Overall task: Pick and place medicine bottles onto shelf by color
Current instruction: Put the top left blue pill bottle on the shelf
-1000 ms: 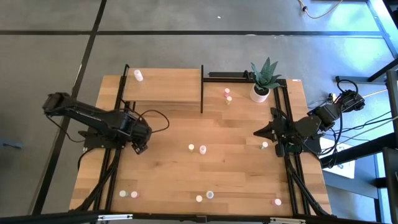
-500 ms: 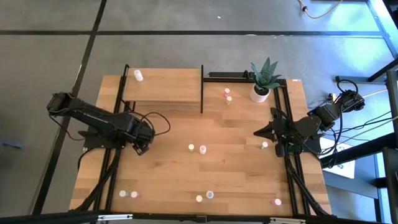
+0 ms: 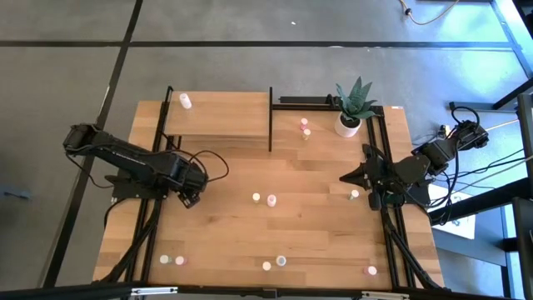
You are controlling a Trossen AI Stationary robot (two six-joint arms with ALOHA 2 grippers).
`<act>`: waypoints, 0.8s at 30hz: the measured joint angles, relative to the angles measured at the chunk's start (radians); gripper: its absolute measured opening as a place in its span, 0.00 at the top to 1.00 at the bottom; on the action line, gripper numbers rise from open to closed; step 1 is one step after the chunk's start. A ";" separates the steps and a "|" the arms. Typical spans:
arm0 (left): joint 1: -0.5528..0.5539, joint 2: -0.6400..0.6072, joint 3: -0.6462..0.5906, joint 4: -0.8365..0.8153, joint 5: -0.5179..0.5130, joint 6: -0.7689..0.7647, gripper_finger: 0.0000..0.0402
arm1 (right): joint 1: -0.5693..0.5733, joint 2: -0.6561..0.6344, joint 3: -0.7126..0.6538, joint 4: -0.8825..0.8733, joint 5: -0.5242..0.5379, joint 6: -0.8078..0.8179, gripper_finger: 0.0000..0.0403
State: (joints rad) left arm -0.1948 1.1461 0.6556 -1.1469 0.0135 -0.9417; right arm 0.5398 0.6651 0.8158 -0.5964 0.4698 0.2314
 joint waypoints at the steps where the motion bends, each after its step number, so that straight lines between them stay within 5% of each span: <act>1: 0.000 0.000 0.000 0.000 0.000 0.000 0.56 | 0.000 0.000 0.000 0.000 0.000 0.000 0.97; 12: 0.000 -0.001 0.000 -0.002 0.000 0.000 0.74 | 0.000 0.000 0.000 0.000 0.000 0.000 0.97; 24: -0.001 -0.001 0.038 -0.008 0.056 -0.034 0.77 | 0.000 0.000 0.000 0.000 0.000 -0.001 0.97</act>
State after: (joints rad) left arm -0.1955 1.1454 0.6937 -1.1546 0.0695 -0.9760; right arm 0.5398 0.6651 0.8158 -0.5964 0.4695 0.2306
